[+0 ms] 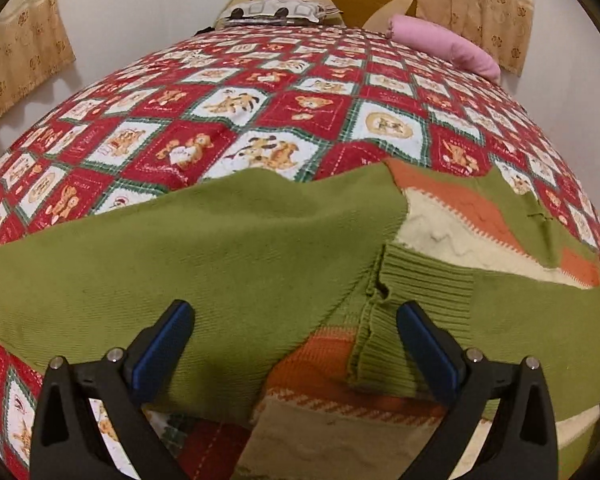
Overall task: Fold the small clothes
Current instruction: 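Carry the sleeve across the sweater back with the right tool and release, then grasp the other green sleeve cuff with the left tool and lift it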
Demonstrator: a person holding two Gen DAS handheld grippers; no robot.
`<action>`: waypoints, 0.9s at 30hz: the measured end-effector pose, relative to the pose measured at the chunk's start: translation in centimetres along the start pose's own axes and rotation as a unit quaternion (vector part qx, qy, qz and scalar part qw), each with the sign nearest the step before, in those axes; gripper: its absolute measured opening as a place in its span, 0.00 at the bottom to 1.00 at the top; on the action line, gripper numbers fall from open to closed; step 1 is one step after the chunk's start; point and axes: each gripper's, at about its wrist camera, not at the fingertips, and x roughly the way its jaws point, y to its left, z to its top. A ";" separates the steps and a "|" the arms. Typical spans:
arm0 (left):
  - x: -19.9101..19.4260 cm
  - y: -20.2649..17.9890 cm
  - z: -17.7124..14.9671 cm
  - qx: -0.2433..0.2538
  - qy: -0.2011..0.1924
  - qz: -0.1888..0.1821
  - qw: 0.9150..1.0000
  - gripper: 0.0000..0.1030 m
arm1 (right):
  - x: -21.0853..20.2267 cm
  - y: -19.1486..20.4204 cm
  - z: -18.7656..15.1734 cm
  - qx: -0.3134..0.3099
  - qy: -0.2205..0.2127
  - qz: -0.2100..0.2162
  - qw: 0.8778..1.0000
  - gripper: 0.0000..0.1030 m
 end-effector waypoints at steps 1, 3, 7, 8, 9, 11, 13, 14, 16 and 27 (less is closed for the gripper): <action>0.0 -0.3 -0.1 0.005 -0.001 0.004 1.000 1.00 | 0.0 -0.1 0.0 0.004 0.001 0.005 1.000 0.09; 0.0 -0.5 -0.1 0.008 -0.002 0.006 1.000 1.00 | -0.4 -0.2 0.5 0.011 0.007 0.014 1.000 0.08; -0.1 -1.0 -0.3 0.003 -0.004 0.003 1.000 1.00 | -2.4 0.4 2.8 0.022 -0.037 0.004 0.999 0.11; 0.0 -0.7 -0.2 0.003 -0.003 0.004 1.000 1.00 | -2.1 0.9 3.8 0.015 -0.040 0.004 0.999 0.11; 0.0 -0.8 -0.2 0.003 -0.004 0.004 1.000 1.00 | -1.7 1.3 4.4 0.009 -0.037 0.004 0.999 0.11; 0.0 -0.7 -0.2 0.002 -0.003 0.002 1.000 1.00 | -0.2 2.3 5.4 -0.012 -0.031 -0.007 0.999 0.11; 0.1 -0.7 -0.2 0.001 -0.003 0.000 1.000 1.00 | 2.1 2.7 5.8 -0.030 -0.011 -0.031 0.999 0.11; 0.1 -0.4 -0.2 0.000 -0.003 -0.001 1.000 1.00 | 4.1 2.3 5.5 -0.027 0.017 -0.055 0.998 0.11; 0.1 -0.4 -0.2 0.000 -0.003 -0.001 1.000 1.00 | 4.6 1.5 5.1 -0.009 0.010 -0.048 0.999 0.11; -2.4 2.4 -1.2 -0.014 0.004 -0.045 0.999 1.00 | 0.0 6.1 -0.8 -0.088 -0.006 -0.020 0.996 0.25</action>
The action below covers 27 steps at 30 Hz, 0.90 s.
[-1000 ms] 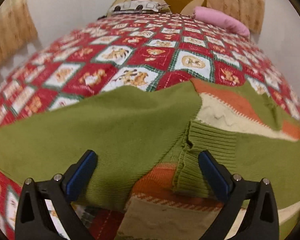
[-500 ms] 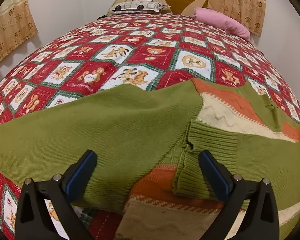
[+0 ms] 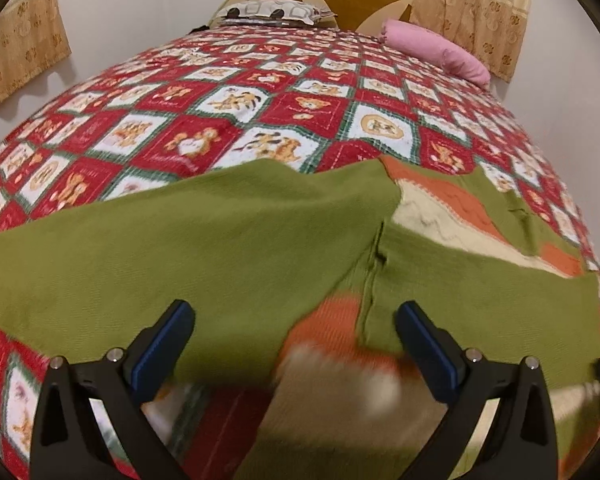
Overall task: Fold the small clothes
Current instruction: 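Grasp the other green sleeve cuff with the left tool and lift it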
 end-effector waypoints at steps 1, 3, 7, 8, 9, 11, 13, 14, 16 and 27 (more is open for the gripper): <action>-0.9 1.0 -0.3 -0.006 -0.002 -0.006 1.000 1.00 | 0.4 0.1 -0.3 0.000 0.004 0.000 1.000 0.25; -2.7 3.6 -1.0 -0.023 -0.014 -0.011 1.000 1.00 | 0.4 -0.2 -0.2 0.010 0.002 0.006 1.000 0.25; -6.2 11.6 -1.7 -0.097 -0.069 0.035 0.992 1.00 | 0.4 -0.3 -0.5 0.010 -0.002 0.009 1.000 0.26; -6.8 13.9 -1.9 -0.123 -0.081 0.052 0.988 1.00 | 0.4 -0.5 -0.5 0.010 -0.002 0.010 1.000 0.26; -7.3 16.2 -2.0 -0.151 -0.090 0.066 0.982 1.00 | 0.5 -0.5 -0.5 0.010 -0.003 0.010 1.000 0.27; -7.7 20.6 -2.0 -0.208 -0.100 0.080 0.970 0.97 | 0.5 -0.5 -0.5 0.010 -0.002 0.011 1.000 0.29; -7.4 23.7 -2.0 -0.250 -0.094 0.082 0.960 0.90 | 0.4 -0.4 -0.5 0.010 -0.002 0.014 1.000 0.30; -7.1 25.1 -1.9 -0.269 -0.090 0.081 0.955 0.86 | 0.3 -0.3 -0.5 0.009 -0.002 0.014 1.000 0.31; -6.0 27.1 -1.8 -0.297 -0.074 0.069 0.949 0.78 | 0.3 -0.3 -0.5 0.009 -0.002 0.013 1.000 0.31; -3.4 26.6 -0.7 -0.292 -0.069 0.053 0.952 0.48 | 0.5 -0.3 -0.6 0.010 -0.003 0.014 1.000 0.31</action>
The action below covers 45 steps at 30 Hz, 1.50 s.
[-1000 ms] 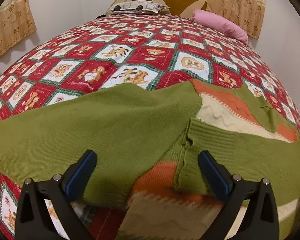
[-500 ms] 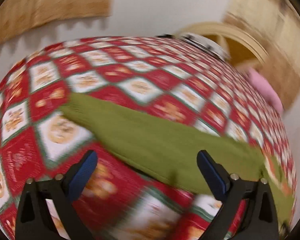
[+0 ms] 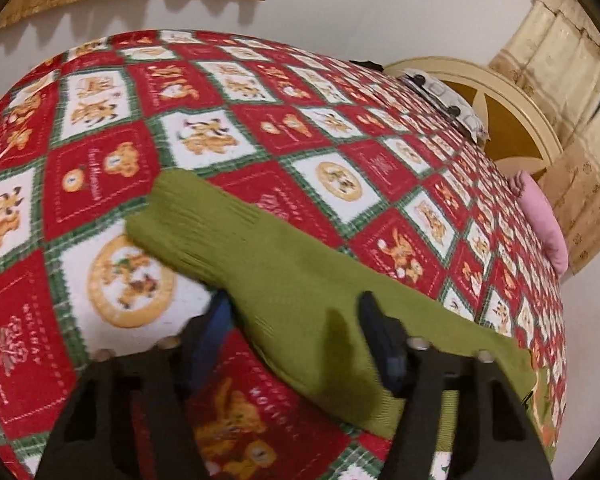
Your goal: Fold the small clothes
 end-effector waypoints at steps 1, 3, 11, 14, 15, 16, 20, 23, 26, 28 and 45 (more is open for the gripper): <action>0.3 -0.2 0.0 0.005 0.000 0.004 1.000 0.43 | 0.0 0.0 0.0 0.000 0.000 0.000 1.000 0.31; 0.8 -0.4 0.0 0.008 -0.006 0.018 1.000 0.32 | 0.0 0.0 0.0 0.001 0.000 0.001 1.000 0.31; -0.2 -2.8 0.5 0.051 -0.030 0.024 0.998 0.09 | 0.0 -0.4 0.0 0.007 -0.002 0.008 1.000 0.31; -2.4 -6.7 0.0 0.095 -0.060 -0.002 0.994 0.09 | 0.1 -0.4 0.0 0.009 -0.003 0.010 1.000 0.31; -3.6 -8.9 -0.7 0.124 -0.076 -0.016 0.989 0.09 | 0.1 -0.5 0.0 0.009 -0.003 0.010 1.000 0.31; -4.3 -10.5 -1.4 0.146 -0.085 -0.025 0.985 0.09 | 0.0 -0.5 -0.1 0.009 -0.003 0.010 1.000 0.31; -8.1 -19.2 -6.5 0.259 -0.109 -0.101 0.954 0.09 | 0.0 -0.5 -0.1 0.009 -0.003 0.010 1.000 0.31; -9.2 -24.6 -11.2 0.319 -0.087 -0.158 0.930 0.09 | 0.0 -0.6 -0.1 0.011 -0.003 0.013 1.000 0.31; -9.3 -28.7 -16.2 0.372 -0.058 -0.192 0.906 0.09 | 0.0 -0.7 -0.1 0.016 -0.005 0.018 1.000 0.31; -8.5 -30.5 -19.5 0.403 -0.036 -0.197 0.893 0.09 | -0.1 -0.9 -0.2 0.020 -0.006 0.022 1.000 0.31; -9.4 -25.5 -21.9 0.413 -0.026 -0.149 0.898 0.94 | 0.3 -1.7 0.0 0.039 -0.005 0.053 0.998 0.41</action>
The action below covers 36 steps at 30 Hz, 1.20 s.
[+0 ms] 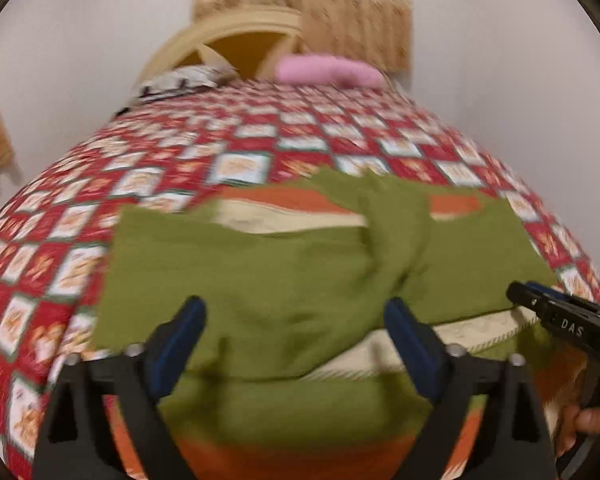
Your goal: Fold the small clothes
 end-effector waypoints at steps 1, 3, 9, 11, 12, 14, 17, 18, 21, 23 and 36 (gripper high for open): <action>-0.3 1.2 -0.2 -0.011 -0.004 0.013 1.000 0.94 | 0.0 0.1 0.0 -0.002 0.001 0.003 1.000 0.42; -0.5 3.5 -0.7 -0.033 -0.007 0.039 0.999 0.94 | 0.2 0.5 0.3 -0.011 0.010 -0.005 1.000 0.44; 1.1 10.2 -3.0 -0.190 0.022 0.055 0.980 0.94 | -2.0 4.3 2.5 0.023 -0.009 0.054 0.998 0.57; 1.4 11.4 -3.5 -0.231 0.025 0.062 0.971 0.94 | -2.0 6.8 3.4 0.013 -0.010 0.077 0.997 0.71; 1.6 11.7 -3.8 -0.244 0.029 0.060 0.967 0.94 | -1.6 9.0 4.0 -0.009 -0.009 0.087 0.996 0.72; 2.0 12.3 -4.2 -0.268 0.035 0.052 0.961 0.94 | -0.5 12.0 4.6 -0.043 -0.004 0.077 0.996 0.72; 2.0 12.1 -4.4 -0.269 0.032 0.053 0.961 0.94 | 3.5 16.7 5.2 -0.093 0.037 0.005 0.995 0.72; 2.1 12.0 -4.3 -0.266 0.034 0.055 0.962 0.94 | 4.4 17.4 5.1 -0.100 0.048 -0.001 0.994 0.72; 2.0 12.2 -4.5 -0.264 0.036 0.054 0.962 0.96 | 6.2 18.2 4.7 -0.125 0.057 -0.030 0.990 0.18; 1.9 12.4 -4.5 -0.268 0.033 0.048 0.962 0.97 | 5.7 17.4 4.9 -0.124 0.055 -0.017 0.991 0.08; 2.1 12.4 -4.3 -0.268 0.035 0.046 0.962 0.98 | -2.0 3.3 3.5 -0.001 -0.047 -0.001 0.999 0.08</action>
